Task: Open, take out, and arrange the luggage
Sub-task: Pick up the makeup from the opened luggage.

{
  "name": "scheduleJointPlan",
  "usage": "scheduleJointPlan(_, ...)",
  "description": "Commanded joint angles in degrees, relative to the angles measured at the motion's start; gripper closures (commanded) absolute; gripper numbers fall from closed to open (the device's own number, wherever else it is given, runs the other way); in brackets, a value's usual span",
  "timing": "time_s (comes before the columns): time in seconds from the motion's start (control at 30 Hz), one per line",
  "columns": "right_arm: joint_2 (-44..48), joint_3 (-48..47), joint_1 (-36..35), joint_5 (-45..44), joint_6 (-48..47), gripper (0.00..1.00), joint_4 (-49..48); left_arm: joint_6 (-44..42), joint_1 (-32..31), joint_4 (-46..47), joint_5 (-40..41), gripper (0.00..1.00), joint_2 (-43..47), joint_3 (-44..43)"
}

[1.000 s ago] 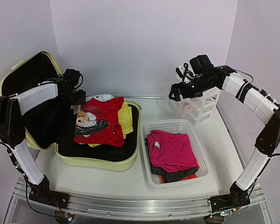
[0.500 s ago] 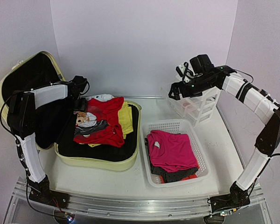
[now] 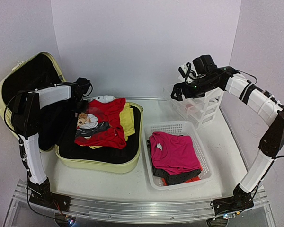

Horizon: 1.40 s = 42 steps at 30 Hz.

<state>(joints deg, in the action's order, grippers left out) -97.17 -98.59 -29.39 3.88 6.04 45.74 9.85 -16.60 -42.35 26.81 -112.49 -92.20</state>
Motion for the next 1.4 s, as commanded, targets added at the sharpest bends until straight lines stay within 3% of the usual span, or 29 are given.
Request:
scheduleJointPlan(0.0, 1.0, -1.1, -0.1, 1.6, 1.3, 0.02, -2.4, 0.1, 0.6, -0.9, 2.1, 0.98, 8.7, 1.3)
scheduleJointPlan(0.2, 2.2, -0.1, -0.1, 3.1, 2.1, 0.02, -2.3, 1.0, 0.5, -1.5, -0.2, 1.00, 19.9, 7.2)
scheduleJointPlan(0.3, 3.1, 1.1, -0.1, 3.7, 2.4, 0.02, -2.6, 1.8, 0.6, -1.6, -5.9, 1.00, 25.9, 10.0)
scheduleJointPlan(0.57, 4.9, 4.7, -0.1, 11.2, 5.0, 0.02, -4.0, 9.7, 0.5, 2.4, -42.1, 1.00, 37.1, 15.0)
scheduleJointPlan(0.7, 5.7, 6.0, -0.1, 17.3, 7.1, 0.02, -5.1, 16.4, 0.5, 13.2, -60.0, 1.00, 40.3, 20.5)
scheduleJointPlan(0.83, 6.3, 8.4, -0.1, 25.1, 10.2, 0.03, -7.9, 26.5, 0.5, 27.4, -69.6, 1.00, 42.4, 26.0)
scheduleJointPlan(1.13, 8.6, 15.8, -2.1, 35.0, 23.2, 0.05, -21.1, 30.4, -6.2, 32.3, -66.9, 1.00, 42.8, 25.5)
scheduleJointPlan(1.37, 7.8, 17.2, -9.3, 33.8, 30.2, 0.07, -32.6, 32.6, -10.9, 35.1, -64.2, 0.99, 40.4, 23.3)
